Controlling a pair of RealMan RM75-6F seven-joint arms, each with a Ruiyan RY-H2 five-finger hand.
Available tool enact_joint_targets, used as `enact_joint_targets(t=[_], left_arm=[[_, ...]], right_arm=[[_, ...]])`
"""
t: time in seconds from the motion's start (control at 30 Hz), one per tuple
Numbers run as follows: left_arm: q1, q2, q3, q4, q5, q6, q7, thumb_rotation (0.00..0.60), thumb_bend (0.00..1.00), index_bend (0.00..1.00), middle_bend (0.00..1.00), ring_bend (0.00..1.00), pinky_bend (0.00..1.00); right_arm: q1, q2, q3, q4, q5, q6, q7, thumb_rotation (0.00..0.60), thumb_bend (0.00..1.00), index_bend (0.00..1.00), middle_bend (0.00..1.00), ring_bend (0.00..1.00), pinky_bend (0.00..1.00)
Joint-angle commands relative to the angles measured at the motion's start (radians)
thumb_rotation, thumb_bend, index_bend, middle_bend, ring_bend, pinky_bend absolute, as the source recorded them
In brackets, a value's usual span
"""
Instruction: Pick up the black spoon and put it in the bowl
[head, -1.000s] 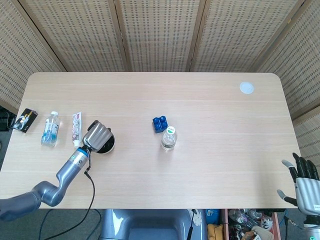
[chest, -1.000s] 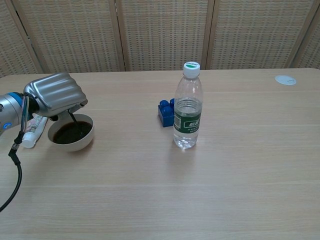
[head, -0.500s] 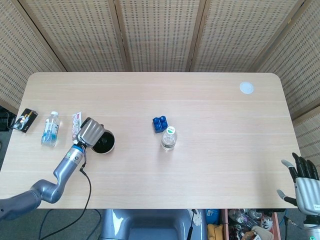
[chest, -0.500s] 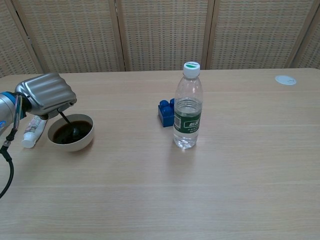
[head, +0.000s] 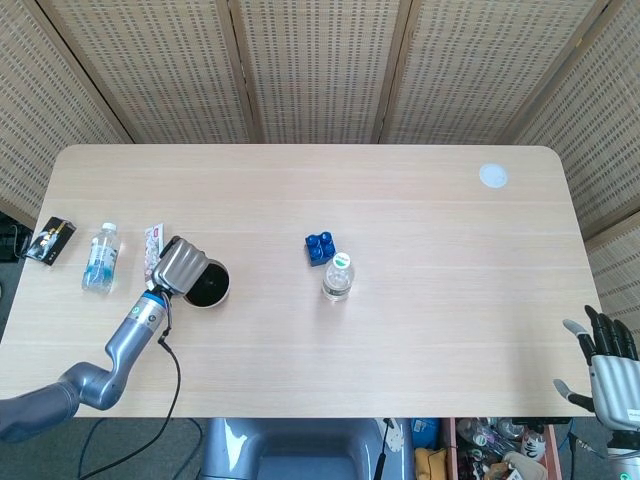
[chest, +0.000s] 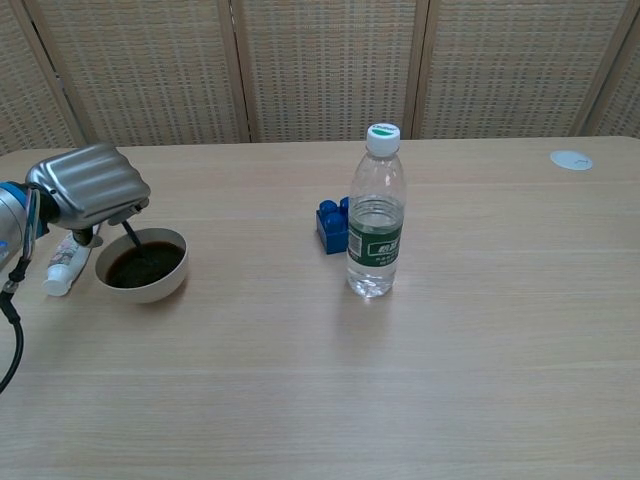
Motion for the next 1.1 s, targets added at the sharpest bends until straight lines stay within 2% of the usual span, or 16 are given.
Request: enact_joint_targets(t=[0.03, 0.2, 0.4, 0.47, 0.6, 0.77, 0.87, 0.97, 1.1], left_arm=[[0.0, 0.002, 0.0, -0.005, -0.003, 0.002, 0.005, 0.6, 0.18, 0.64, 0.77, 0.73, 0.73], [0.001, 0.008, -0.001, -0.017, -0.007, 0.007, 0.006, 0.6, 0.18, 0.58, 0.77, 0.73, 0.73], [0.027, 0.045, -0.028, -0.087, -0.029, 0.061, -0.032, 0.6, 0.18, 0.41, 0.74, 0.7, 0.73], [0.046, 0.074, -0.037, -0.135, -0.036, 0.092, -0.059, 0.6, 0.18, 0.36, 0.7, 0.67, 0.73], [0.1, 0.142, -0.051, -0.245, -0.06, 0.17, -0.08, 0.6, 0.18, 0.32, 0.62, 0.62, 0.71], [0.184, 0.23, -0.057, -0.401, -0.09, 0.266, -0.153, 0.6, 0.18, 0.24, 0.46, 0.49, 0.67], [0.25, 0.293, -0.05, -0.517, -0.12, 0.303, -0.247, 0.6, 0.18, 0.19, 0.36, 0.39, 0.64], [0.309, 0.35, -0.034, -0.613, -0.114, 0.337, -0.356, 0.6, 0.18, 0.14, 0.26, 0.29, 0.56], [0.389, 0.38, 0.006, -0.652, -0.041, 0.425, -0.48, 0.6, 0.18, 0.05, 0.1, 0.13, 0.35]], right_arm=[[0.0, 0.0, 0.0, 0.001, 0.0, 0.0, 0.001, 0.6, 0.19, 0.22, 0.09, 0.0, 0.03], [0.0, 0.0, 0.001, 0.002, 0.002, -0.001, 0.002, 0.6, 0.19, 0.22, 0.09, 0.0, 0.03], [0.002, 0.001, 0.002, 0.002, -0.001, -0.001, 0.004, 0.6, 0.19, 0.22, 0.09, 0.0, 0.03], [0.003, 0.002, 0.003, 0.002, -0.001, -0.002, 0.004, 0.6, 0.19, 0.22, 0.09, 0.0, 0.03], [0.008, 0.003, 0.006, 0.001, -0.003, -0.006, 0.003, 0.6, 0.19, 0.22, 0.09, 0.0, 0.03], [0.016, 0.002, 0.008, 0.0, -0.006, -0.013, -0.001, 0.6, 0.19, 0.22, 0.09, 0.0, 0.03], [0.024, 0.0, 0.01, -0.001, -0.012, -0.017, -0.004, 0.6, 0.19, 0.22, 0.09, 0.0, 0.03], [0.031, -0.005, 0.011, -0.001, -0.018, -0.022, -0.006, 0.6, 0.19, 0.22, 0.09, 0.0, 0.03], [0.039, -0.007, 0.012, -0.004, -0.026, -0.025, -0.01, 0.6, 0.19, 0.22, 0.09, 0.0, 0.03]])
